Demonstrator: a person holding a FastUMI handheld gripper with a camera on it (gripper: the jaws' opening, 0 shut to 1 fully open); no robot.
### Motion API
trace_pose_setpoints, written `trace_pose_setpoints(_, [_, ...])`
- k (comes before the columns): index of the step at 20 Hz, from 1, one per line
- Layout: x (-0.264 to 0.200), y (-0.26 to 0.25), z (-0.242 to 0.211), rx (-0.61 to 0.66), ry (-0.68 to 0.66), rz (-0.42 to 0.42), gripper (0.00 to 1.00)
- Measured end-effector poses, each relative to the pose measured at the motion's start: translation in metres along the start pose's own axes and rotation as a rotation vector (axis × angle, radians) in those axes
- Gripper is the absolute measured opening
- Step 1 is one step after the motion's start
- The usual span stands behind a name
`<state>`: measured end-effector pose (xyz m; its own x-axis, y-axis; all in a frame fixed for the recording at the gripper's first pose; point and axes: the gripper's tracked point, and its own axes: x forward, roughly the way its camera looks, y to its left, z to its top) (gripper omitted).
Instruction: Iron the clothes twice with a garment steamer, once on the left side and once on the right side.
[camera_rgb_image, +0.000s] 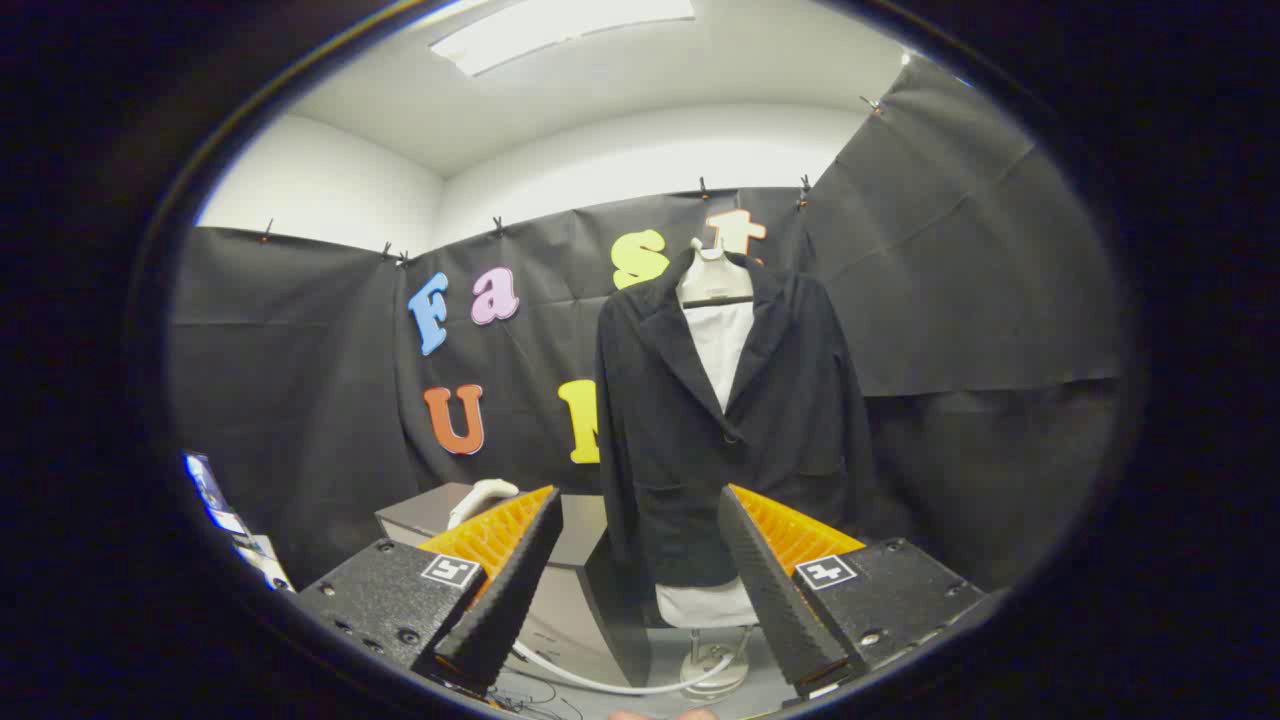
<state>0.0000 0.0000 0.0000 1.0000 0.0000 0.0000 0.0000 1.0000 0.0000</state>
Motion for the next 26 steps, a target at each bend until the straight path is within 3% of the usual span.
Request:
trace_pose_setpoints(9, [0.021,0.034,-0.004,0.005,0.001,0.058,1.00])
trace_pose_setpoints(20, [0.045,0.075,-0.004,0.029,0.010,0.004,0.99])
trace_pose_setpoints(26, [0.063,0.126,-0.023,0.053,0.069,0.001,0.99])
